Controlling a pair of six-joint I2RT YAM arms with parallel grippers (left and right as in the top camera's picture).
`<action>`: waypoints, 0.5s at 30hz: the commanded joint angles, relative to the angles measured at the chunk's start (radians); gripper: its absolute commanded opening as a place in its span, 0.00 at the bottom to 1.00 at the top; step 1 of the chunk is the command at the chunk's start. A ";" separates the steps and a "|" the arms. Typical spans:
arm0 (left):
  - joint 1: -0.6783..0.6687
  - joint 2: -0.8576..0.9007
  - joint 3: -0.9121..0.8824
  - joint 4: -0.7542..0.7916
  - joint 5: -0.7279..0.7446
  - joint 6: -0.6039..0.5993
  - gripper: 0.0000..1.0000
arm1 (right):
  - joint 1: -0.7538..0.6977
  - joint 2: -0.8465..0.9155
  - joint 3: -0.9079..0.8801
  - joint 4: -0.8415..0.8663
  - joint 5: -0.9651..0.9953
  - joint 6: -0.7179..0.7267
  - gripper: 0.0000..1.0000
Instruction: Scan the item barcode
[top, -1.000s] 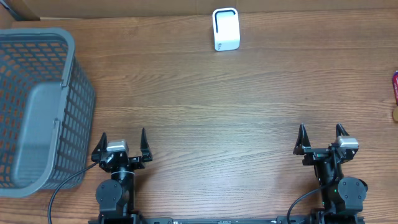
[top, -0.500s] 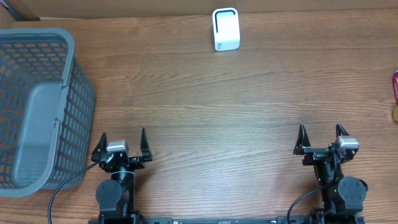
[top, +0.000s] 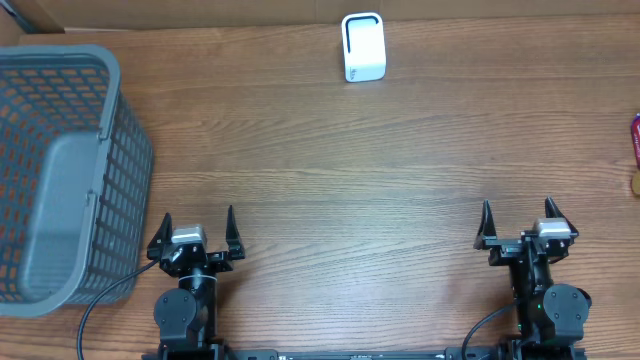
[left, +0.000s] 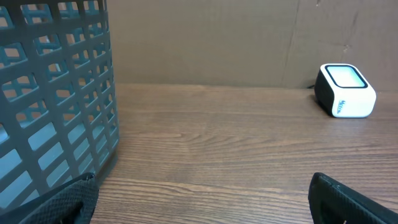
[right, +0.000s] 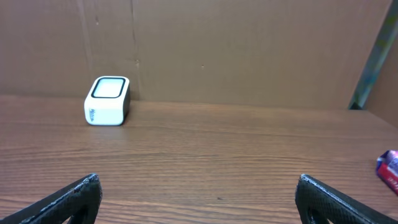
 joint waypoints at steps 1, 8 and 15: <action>-0.005 -0.010 -0.005 0.001 0.010 0.023 1.00 | -0.005 -0.009 -0.010 0.003 0.014 -0.039 1.00; -0.005 -0.010 -0.005 0.001 0.010 0.023 1.00 | -0.005 -0.009 -0.010 0.003 0.015 -0.029 1.00; -0.005 -0.010 -0.005 0.001 0.010 0.023 1.00 | -0.005 -0.009 -0.010 0.003 0.014 -0.008 1.00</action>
